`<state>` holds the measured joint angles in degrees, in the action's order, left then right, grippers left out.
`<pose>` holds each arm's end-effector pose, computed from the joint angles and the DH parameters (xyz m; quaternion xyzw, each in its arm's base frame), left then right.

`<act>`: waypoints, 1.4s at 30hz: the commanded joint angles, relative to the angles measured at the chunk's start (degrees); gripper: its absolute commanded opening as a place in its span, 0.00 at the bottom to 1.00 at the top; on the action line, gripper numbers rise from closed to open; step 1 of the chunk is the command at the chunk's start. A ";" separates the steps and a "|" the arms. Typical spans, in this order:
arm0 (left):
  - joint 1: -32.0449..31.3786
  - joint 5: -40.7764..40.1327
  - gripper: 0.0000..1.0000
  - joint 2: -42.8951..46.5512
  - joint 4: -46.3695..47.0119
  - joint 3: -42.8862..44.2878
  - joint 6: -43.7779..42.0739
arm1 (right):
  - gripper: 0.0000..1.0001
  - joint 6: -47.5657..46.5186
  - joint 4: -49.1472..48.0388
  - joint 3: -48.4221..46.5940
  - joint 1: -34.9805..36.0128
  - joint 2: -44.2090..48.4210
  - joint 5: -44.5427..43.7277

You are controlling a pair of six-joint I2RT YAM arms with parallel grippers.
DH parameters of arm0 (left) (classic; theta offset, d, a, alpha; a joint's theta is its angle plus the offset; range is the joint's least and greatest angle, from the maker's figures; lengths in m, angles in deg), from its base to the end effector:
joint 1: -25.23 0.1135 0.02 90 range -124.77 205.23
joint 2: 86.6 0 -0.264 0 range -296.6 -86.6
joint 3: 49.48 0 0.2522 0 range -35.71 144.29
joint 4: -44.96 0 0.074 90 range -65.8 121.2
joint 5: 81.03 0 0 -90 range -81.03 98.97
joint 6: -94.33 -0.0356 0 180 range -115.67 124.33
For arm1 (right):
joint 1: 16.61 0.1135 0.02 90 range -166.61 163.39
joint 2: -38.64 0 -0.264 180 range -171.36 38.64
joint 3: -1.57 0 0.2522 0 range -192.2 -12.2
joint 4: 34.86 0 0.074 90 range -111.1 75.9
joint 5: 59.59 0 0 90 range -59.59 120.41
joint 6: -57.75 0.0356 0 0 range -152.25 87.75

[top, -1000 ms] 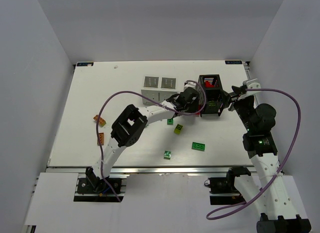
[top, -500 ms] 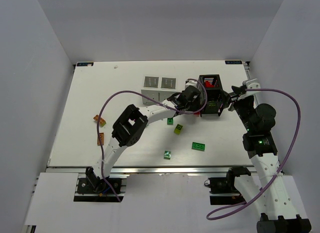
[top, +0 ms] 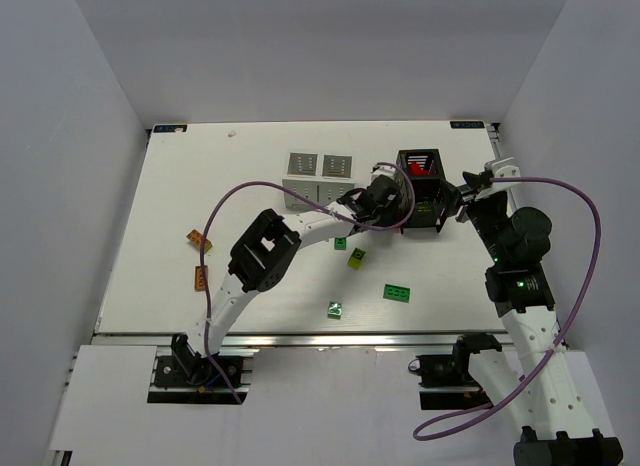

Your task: Sort the legos into containers by color

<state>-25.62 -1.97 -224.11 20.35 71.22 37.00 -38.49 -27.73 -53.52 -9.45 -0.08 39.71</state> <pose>0.3448 -0.4128 0.1468 0.1046 0.9021 -0.2079 0.3633 0.1617 0.0261 0.3672 -0.1367 0.6341 0.0586 0.7588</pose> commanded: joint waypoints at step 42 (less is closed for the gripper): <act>-0.30 3.29 0.66 17.54 -0.93 -18.25 -4.80 | 0.54 -0.53 -3.56 0.80 0.49 -0.13 -0.42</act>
<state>-25.62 0.65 -211.15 21.49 51.88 32.75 -38.67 -27.75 -53.49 -9.34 -0.10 39.71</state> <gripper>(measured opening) 0.662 0.543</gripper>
